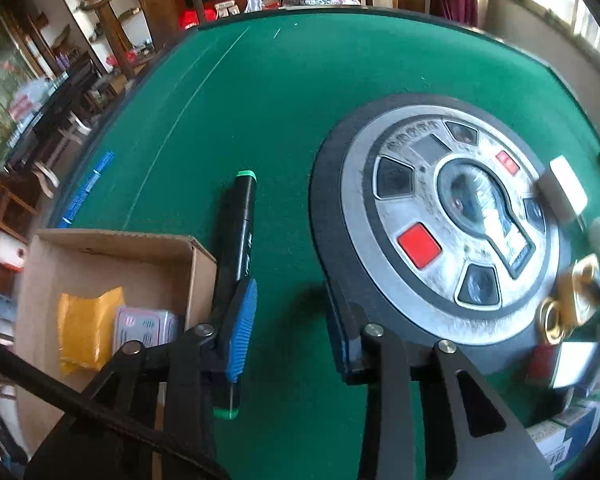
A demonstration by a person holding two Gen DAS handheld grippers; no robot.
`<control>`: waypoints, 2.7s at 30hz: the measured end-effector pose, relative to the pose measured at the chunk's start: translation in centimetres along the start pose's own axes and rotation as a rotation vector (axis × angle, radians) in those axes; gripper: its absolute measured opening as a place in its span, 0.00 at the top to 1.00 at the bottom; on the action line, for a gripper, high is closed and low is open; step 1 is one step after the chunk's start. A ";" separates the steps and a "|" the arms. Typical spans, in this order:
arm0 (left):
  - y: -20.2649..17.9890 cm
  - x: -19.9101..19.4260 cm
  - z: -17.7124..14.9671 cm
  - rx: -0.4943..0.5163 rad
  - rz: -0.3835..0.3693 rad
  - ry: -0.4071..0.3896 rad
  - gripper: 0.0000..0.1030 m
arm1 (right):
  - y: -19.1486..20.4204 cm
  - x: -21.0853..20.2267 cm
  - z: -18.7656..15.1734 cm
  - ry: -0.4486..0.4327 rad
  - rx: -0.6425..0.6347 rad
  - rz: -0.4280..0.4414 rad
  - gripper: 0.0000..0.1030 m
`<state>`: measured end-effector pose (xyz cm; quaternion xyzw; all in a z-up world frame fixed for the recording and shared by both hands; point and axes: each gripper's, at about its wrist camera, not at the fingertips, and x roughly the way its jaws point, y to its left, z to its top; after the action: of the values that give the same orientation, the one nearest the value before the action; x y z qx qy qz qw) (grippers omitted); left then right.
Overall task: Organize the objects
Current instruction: 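Carry the black marker with the right gripper over the cardboard box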
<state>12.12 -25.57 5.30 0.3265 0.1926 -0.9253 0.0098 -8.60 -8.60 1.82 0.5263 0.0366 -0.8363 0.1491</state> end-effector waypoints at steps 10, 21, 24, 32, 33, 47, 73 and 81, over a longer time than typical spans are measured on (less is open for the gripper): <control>1.2 -0.2 0.6 -0.022 0.036 0.005 0.89 | 0.8 0.7 0.6 -0.003 -0.059 -0.013 0.98; 1.2 0.1 0.8 -0.018 0.041 -0.002 0.89 | -0.1 0.3 1.1 0.021 0.019 0.145 0.89; 1.4 0.3 0.5 -0.027 0.040 0.005 0.89 | 0.1 0.2 1.5 0.020 0.028 0.167 0.89; 1.6 0.5 0.6 -0.027 0.044 0.006 0.89 | 0.3 0.0 1.4 0.025 0.002 0.179 0.88; 1.6 0.6 0.6 -0.027 0.045 0.006 0.89 | 0.1 0.0 1.5 0.031 0.016 0.206 0.82; 1.4 1.8 0.5 -0.039 0.058 0.037 0.89 | 3.1 1.0 1.1 0.025 -0.155 0.012 0.87; 3.9 10.0 5.3 0.064 0.259 0.267 0.89 | 3.1 -6.2 -3.6 0.069 -0.023 0.528 0.88; 4.3 11.9 5.4 0.089 0.305 0.271 0.88 | 5.3 -4.4 -4.7 0.104 -0.062 0.493 0.88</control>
<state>0.11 -30.25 0.37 0.4733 0.0994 -0.8684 0.1092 -1.27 -11.73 4.14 0.5570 -0.0598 -0.7448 0.3626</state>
